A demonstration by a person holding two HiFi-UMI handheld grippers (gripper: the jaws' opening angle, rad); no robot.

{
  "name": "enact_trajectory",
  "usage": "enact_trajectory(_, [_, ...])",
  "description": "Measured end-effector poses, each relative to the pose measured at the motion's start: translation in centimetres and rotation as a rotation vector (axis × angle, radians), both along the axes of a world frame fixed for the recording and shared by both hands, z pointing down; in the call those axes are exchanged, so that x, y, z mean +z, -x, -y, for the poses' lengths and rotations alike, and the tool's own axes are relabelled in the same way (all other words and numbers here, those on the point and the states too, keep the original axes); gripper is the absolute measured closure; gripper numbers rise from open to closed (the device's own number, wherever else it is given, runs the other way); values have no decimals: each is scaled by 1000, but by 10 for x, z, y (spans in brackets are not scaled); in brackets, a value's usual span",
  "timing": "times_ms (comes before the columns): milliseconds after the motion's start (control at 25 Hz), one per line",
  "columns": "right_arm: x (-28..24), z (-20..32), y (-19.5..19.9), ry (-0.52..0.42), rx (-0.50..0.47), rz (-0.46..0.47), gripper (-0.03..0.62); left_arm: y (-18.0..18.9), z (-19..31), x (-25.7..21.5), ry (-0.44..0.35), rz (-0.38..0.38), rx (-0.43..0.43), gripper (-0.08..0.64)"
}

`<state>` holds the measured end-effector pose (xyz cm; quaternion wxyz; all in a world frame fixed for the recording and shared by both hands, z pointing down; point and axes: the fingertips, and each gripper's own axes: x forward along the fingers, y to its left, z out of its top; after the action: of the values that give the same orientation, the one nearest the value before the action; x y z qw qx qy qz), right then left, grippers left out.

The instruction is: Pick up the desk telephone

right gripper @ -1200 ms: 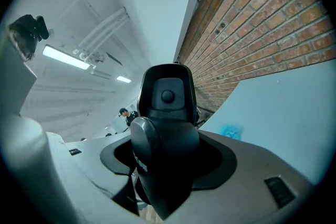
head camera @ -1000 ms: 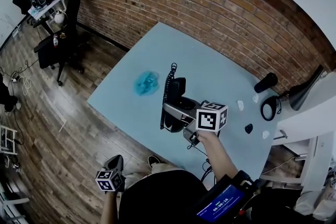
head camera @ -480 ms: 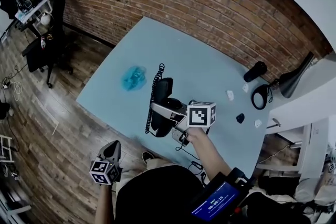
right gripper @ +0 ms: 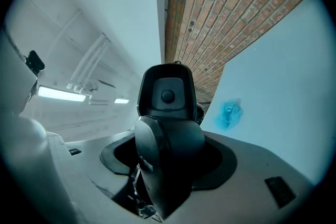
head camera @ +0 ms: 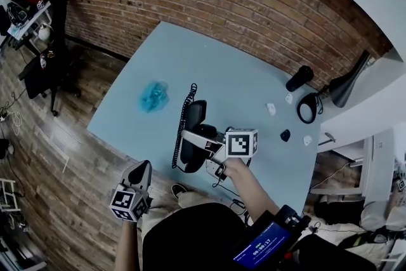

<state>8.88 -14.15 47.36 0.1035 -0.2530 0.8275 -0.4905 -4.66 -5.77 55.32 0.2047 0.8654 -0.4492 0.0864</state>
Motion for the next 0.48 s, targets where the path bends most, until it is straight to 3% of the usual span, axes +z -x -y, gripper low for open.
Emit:
enact_trajectory(200, [23,-1,-15,129,85,87,316,-18,7,-5,11,-22,98,551])
enact_trajectory(480, [29,-11,-24,190,249,179,316,-25,1,-14,18,-11,243,551])
